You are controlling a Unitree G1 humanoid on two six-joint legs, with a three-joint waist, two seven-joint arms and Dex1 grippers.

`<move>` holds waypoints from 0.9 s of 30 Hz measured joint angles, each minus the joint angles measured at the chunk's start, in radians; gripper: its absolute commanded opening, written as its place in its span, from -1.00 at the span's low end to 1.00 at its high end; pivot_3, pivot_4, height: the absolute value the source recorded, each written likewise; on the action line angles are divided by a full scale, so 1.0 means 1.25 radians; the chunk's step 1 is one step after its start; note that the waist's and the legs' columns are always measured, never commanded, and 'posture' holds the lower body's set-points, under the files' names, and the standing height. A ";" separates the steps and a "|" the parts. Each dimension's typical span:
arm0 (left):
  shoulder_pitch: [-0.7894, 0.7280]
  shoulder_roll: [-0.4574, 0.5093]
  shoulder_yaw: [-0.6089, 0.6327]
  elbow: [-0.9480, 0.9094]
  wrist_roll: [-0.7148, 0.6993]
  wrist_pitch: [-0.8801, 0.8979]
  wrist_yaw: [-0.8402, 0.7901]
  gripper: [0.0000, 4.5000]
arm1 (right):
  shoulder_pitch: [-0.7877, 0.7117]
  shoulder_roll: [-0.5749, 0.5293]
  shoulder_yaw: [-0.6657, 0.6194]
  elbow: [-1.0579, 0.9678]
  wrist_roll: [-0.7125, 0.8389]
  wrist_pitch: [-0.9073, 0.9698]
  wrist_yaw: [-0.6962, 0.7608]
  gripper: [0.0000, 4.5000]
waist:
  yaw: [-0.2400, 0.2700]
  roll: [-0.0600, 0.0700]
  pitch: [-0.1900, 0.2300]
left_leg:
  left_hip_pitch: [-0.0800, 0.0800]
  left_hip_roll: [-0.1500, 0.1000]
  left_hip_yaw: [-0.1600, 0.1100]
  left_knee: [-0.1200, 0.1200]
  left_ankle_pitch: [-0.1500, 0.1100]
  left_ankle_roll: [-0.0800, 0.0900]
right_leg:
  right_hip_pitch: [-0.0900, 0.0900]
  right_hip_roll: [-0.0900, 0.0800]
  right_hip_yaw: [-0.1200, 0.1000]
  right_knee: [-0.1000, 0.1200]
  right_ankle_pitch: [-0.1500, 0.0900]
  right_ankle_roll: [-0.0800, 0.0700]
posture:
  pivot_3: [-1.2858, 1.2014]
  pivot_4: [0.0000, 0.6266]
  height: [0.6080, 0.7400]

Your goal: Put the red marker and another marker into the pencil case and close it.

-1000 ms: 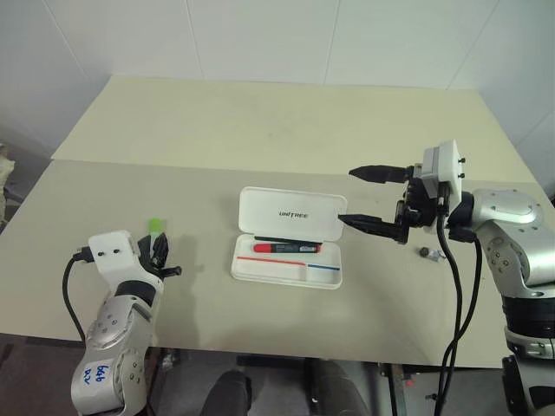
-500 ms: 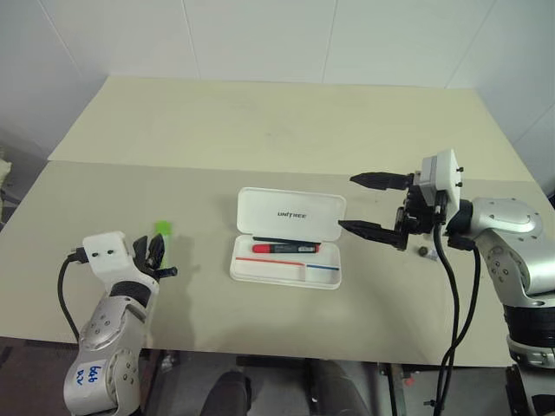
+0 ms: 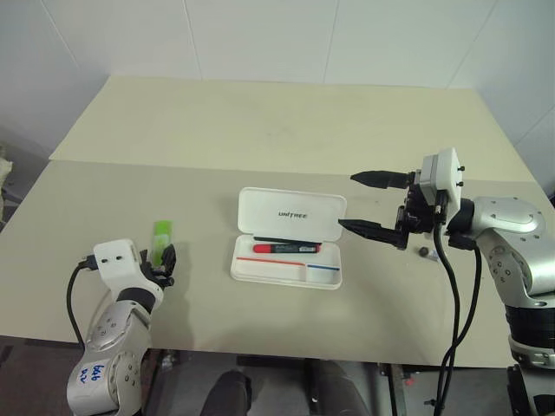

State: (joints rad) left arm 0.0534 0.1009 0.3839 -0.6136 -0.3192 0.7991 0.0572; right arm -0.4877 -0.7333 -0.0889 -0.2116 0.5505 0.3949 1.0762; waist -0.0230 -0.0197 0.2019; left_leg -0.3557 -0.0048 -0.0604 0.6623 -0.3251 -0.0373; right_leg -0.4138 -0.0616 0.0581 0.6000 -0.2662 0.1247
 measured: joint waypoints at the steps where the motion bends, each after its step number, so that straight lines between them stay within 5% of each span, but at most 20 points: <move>1: 0.000 0.001 0.000 0.001 0.000 0.000 0.000 0.25 | 0.000 0.000 0.000 0.000 0.000 0.000 -0.001 1.00 | 0.000 0.000 0.000 | 0.000 0.000 0.000 0.000 0.000 0.000 | 0.000 0.000 0.000 0.000 0.000 0.000 | 0.03 -0.52 1.00; 10: -0.006 0.009 0.001 0.023 -0.001 0.034 0.005 0.25 | 0.006 -0.001 -0.004 -0.018 0.002 0.004 -0.016 1.00 | 0.000 0.000 0.000 | 0.000 0.000 0.000 0.000 0.000 0.000 | 0.000 0.000 0.000 0.000 0.000 0.000 | 0.03 -0.52 1.00; 17: -0.011 0.025 0.009 0.027 -0.001 0.049 0.005 -0.54 | 0.019 -0.007 -0.005 -0.025 0.010 0.018 -0.016 1.00 | 0.000 0.000 0.000 | 0.000 0.000 0.000 0.000 0.000 0.000 | 0.000 0.000 0.000 0.000 0.000 0.000 | 0.03 -0.52 1.00; 27: -0.017 0.022 0.005 0.022 -0.001 0.057 0.009 -0.54 | 0.019 -0.007 -0.005 -0.029 0.016 0.018 -0.016 1.00 | 0.001 0.000 0.000 | 0.000 0.000 0.000 0.000 0.000 0.000 | 0.000 0.000 0.000 -0.001 0.000 0.000 | 0.03 -0.52 1.00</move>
State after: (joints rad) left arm 0.0322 0.1287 0.3906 -0.5860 -0.3203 0.8709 0.0680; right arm -0.4641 -0.7421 -0.0950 -0.2473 0.5709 0.4173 1.0562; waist -0.0217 -0.0196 0.2018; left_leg -0.3555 -0.0049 -0.0603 0.6621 -0.3253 -0.0372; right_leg -0.4134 -0.0618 0.0582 0.5993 -0.2661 0.1248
